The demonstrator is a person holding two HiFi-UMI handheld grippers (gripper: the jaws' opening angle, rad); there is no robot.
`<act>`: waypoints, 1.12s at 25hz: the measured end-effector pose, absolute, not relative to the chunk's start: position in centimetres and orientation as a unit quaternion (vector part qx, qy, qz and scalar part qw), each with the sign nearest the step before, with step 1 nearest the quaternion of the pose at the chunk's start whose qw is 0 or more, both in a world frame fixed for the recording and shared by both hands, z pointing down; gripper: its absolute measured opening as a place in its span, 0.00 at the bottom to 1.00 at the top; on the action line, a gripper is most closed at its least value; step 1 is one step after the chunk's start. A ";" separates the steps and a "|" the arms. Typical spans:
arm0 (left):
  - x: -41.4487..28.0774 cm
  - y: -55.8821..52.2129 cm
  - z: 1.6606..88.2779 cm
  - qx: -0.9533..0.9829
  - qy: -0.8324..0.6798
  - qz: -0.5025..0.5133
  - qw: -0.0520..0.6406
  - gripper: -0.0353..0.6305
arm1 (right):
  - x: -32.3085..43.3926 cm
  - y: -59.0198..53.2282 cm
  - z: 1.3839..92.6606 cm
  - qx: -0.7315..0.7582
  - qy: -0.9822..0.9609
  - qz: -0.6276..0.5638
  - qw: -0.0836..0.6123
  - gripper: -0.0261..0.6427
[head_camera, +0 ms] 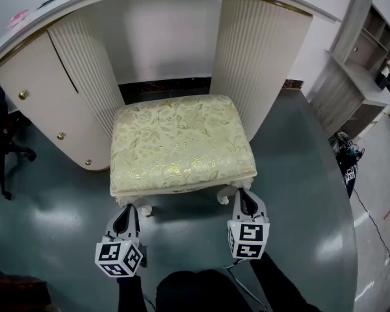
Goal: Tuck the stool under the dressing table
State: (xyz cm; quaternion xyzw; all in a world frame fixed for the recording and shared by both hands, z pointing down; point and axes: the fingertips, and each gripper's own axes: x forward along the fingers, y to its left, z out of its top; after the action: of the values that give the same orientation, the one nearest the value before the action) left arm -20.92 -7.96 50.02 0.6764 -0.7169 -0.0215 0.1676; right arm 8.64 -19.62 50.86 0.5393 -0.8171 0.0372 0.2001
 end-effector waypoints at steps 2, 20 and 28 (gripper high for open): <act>-20.9 -7.9 50.3 0.674 -0.720 -0.023 0.167 0.06 | 8.7 -19.6 51.1 0.539 -0.818 0.035 0.197 0.05; -20.8 -8.3 50.8 0.675 -0.723 -0.022 0.145 0.06 | 8.5 -20.5 51.5 0.548 -0.818 0.025 0.173 0.05; -21.3 -8.8 50.9 0.673 -0.724 -0.017 0.150 0.06 | 8.3 -20.6 51.7 0.555 -0.814 0.029 0.169 0.05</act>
State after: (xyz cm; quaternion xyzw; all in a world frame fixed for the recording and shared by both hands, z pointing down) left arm -21.31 -8.83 50.93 0.6729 -0.7242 -0.0173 0.1497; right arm 8.26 -20.56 51.74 0.5549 -0.8142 0.0286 0.1686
